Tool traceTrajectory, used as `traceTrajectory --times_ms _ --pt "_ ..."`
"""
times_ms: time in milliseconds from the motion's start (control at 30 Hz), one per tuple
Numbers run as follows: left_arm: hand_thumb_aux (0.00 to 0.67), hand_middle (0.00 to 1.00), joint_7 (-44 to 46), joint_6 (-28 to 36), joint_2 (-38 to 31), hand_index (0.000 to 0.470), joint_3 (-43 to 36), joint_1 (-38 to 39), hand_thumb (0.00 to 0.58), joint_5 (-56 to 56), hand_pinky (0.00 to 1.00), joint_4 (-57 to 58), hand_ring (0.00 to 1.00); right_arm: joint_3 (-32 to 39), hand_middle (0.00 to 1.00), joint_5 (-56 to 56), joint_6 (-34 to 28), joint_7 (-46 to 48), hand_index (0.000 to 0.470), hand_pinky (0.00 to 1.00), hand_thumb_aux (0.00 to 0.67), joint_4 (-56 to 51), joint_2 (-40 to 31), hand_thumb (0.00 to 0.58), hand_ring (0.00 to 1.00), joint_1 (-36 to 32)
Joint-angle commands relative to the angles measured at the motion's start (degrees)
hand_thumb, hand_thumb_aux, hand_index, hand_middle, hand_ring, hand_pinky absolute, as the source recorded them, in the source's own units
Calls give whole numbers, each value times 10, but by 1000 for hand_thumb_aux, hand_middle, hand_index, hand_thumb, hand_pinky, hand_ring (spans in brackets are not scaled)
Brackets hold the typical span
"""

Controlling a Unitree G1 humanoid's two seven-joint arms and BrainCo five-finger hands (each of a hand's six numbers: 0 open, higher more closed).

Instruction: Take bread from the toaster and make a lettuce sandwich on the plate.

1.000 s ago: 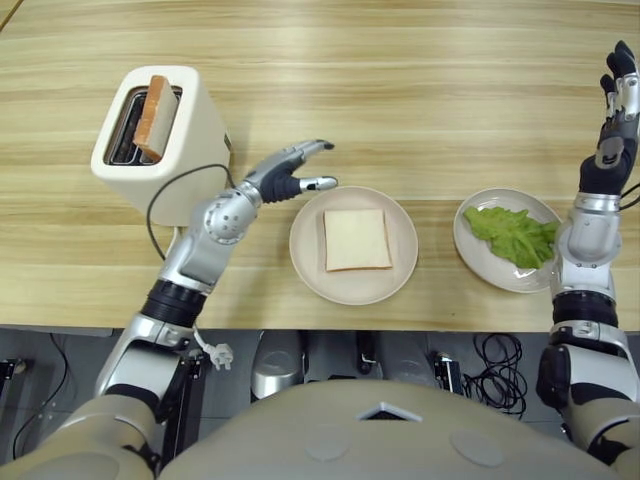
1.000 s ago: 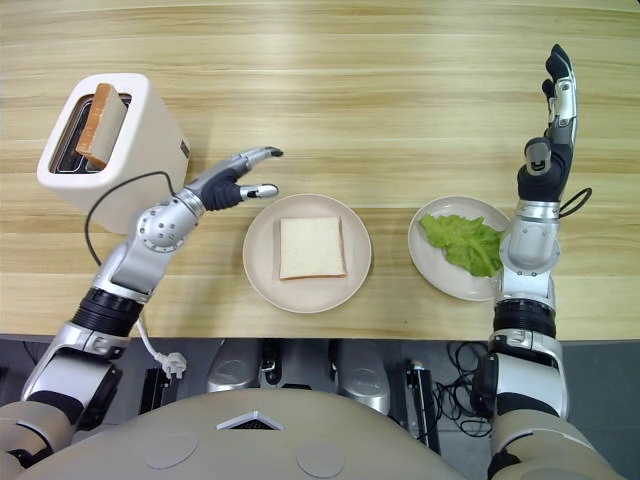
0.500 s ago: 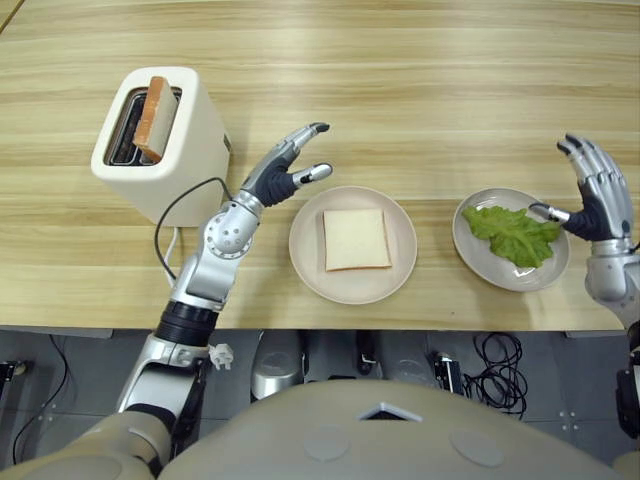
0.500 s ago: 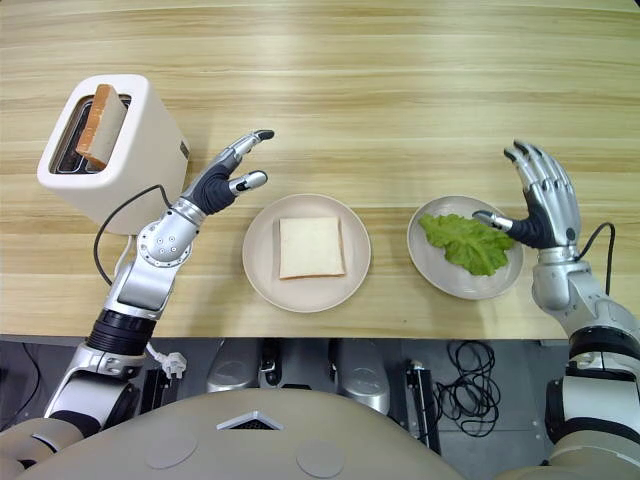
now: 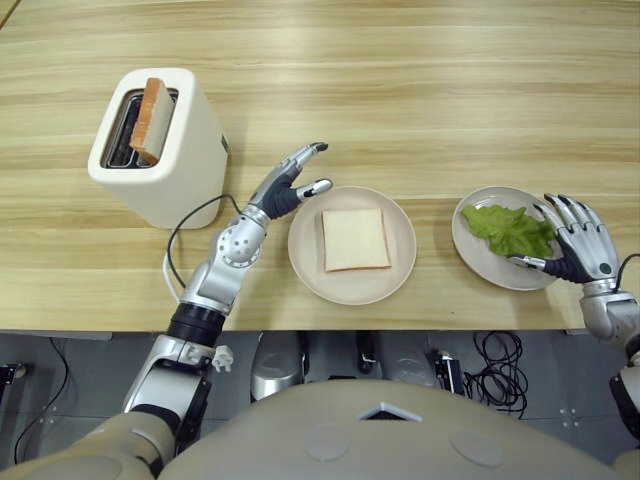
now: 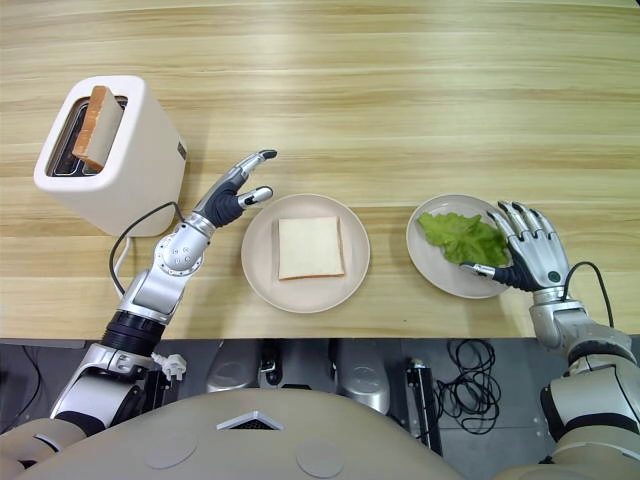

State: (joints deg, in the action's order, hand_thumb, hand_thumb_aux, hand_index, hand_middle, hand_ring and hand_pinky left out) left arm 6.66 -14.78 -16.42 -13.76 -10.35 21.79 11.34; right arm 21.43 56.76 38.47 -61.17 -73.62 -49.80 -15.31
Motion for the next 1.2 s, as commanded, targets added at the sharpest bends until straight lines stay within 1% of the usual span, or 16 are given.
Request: traceTrajectory --times_ms 33,67,100,133,167,200,267,300,400,733,800,900,933,1200 --pt "0 0 -2 -8 3 0 -10 0 0 6 0 21 0 10 0 -24 2 10 0 0 0 -5 2 0 0 1" --pt "0 0 -1 -10 3 0 -13 -1 0 8 0 24 0 10 0 -30 2 12 43 0 63 -6 3 104 0 1" --pt "0 0 -1 -12 4 0 -16 -2 0 12 0 27 0 10 0 -35 3 14 43 0 63 -6 3 104 0 1" --pt "0 0 -2 -14 4 0 -18 -3 0 14 0 31 0 12 0 -38 4 15 189 0 276 -6 4 379 0 -1" --pt "0 0 -3 -16 4 0 -20 -4 0 16 0 34 0 13 0 -41 5 15 249 0 363 -5 4 458 0 -2" --pt "0 0 -5 -17 5 0 -22 -5 0 17 0 38 0 16 0 -42 6 16 271 0 394 -4 4 482 0 -4" --pt "0 0 -7 -20 6 0 -24 -7 0 19 0 43 0 22 0 -45 8 18 341 0 497 -2 5 541 0 -5" --pt "0 0 -7 -21 6 0 -25 -9 0 20 0 45 0 24 0 -47 7 19 355 0 518 -4 6 550 0 -4" --pt "0 0 -8 -24 6 0 -24 -11 0 20 0 51 0 34 0 -51 5 25 346 0 504 -8 12 545 0 -2" --pt "0 0 -11 -26 5 0 -21 -16 0 17 0 62 0 52 0 -62 6 33 354 0 515 -10 22 549 0 -2" --pt "0 0 -11 -26 5 0 -21 -16 0 16 0 63 0 53 0 -66 6 34 368 0 536 -10 22 557 0 -3" --pt "0 0 -13 -28 4 0 -20 -17 0 16 0 65 0 53 0 -71 7 35 375 0 547 -10 22 560 0 -5" --pt "0 0 -12 -27 4 0 -20 -17 0 15 0 65 0 53 0 -72 8 35 460 0 670 -10 21 580 0 -6" --pt "0 0 -13 -28 4 0 -19 -21 0 15 0 71 0 53 0 -80 19 31 460 0 670 -3 20 580 0 -19"
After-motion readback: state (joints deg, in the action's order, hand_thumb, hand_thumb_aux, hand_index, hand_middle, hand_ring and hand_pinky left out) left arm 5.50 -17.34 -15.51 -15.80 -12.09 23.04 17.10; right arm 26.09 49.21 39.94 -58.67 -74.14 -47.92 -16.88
